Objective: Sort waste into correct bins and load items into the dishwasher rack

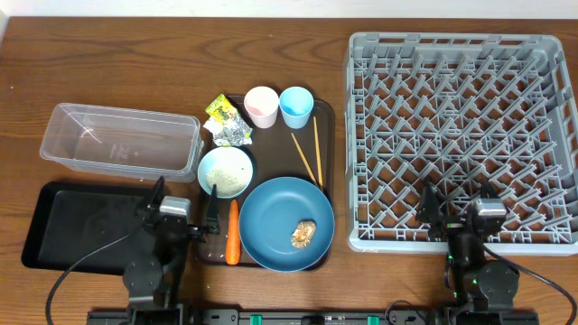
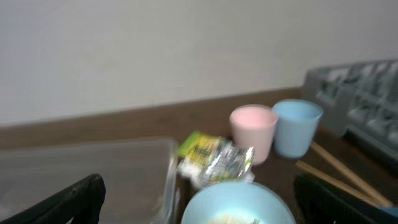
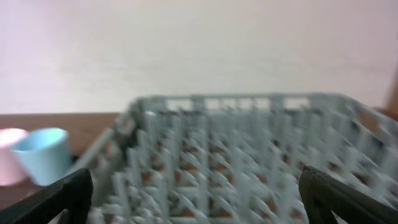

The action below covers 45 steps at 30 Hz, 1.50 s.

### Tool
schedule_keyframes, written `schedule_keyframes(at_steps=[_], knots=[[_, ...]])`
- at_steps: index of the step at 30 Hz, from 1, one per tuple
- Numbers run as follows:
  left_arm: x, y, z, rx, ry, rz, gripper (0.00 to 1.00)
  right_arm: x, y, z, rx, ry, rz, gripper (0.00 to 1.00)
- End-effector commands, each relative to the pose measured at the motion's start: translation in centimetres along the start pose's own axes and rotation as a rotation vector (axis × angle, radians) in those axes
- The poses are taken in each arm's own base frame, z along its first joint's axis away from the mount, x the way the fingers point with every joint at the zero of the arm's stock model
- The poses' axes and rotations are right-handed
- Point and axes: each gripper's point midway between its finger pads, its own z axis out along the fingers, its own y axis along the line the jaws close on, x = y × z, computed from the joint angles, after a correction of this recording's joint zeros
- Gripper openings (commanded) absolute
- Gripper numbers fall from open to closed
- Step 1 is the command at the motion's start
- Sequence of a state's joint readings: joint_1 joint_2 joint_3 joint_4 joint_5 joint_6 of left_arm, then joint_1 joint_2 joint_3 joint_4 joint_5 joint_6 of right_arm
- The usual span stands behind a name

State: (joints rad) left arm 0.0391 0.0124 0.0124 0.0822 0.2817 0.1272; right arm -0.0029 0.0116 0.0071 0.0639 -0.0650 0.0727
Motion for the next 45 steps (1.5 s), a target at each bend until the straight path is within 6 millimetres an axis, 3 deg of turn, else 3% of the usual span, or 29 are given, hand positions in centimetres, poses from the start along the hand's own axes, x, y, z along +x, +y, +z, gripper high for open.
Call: schedule_keyframes(at_steps=[1,6,11,17,22,27,30,34,39,45], knots=[[-2.4,-1.6,-0.3,0.096,-0.080,0.008,0.98,-0.6,1.8,-0.2,-0.105,-0.011,0.083,0.99],[-5.8,-1.5,-0.8,0.096,-0.107,-0.019,0.98,-3.3,2.9,-0.5,-0.159,-0.029,0.106,0.99],[-8.4,-1.2,-0.2,0.100,0.013,-0.092,0.98,-7.0,3.3,0.0,-0.159,0.048,0.117,0.99],[-11.6,-1.5,2.0,0.167,0.222,-0.160,0.98,-8.6,3.5,3.5,-0.144,0.329,0.164,0.99],[-12.7,-2.2,4.4,0.248,0.430,-0.245,0.98,-7.8,3.9,6.7,-0.139,0.629,0.222,0.99],[-11.0,-2.3,6.6,0.270,0.671,-0.327,0.98,-6.4,3.9,9.3,-0.122,0.835,0.264,0.99],[-8.9,-1.9,8.3,0.265,0.733,-0.351,0.98,-5.3,4.4,10.1,-0.148,0.901,0.293,0.99],[-5.0,-2.5,8.3,0.260,0.902,-0.467,0.98,-4.1,4.4,10.6,-0.152,0.935,0.304,0.99],[-2.7,-2.3,10.4,0.221,0.952,-0.561,0.98,-3.7,3.8,10.6,-0.115,0.943,0.289,0.99],[-1.6,-1.4,13.8,0.111,0.959,-0.453,0.98,-3.5,3.2,10.6,-0.085,0.946,0.276,0.99]])
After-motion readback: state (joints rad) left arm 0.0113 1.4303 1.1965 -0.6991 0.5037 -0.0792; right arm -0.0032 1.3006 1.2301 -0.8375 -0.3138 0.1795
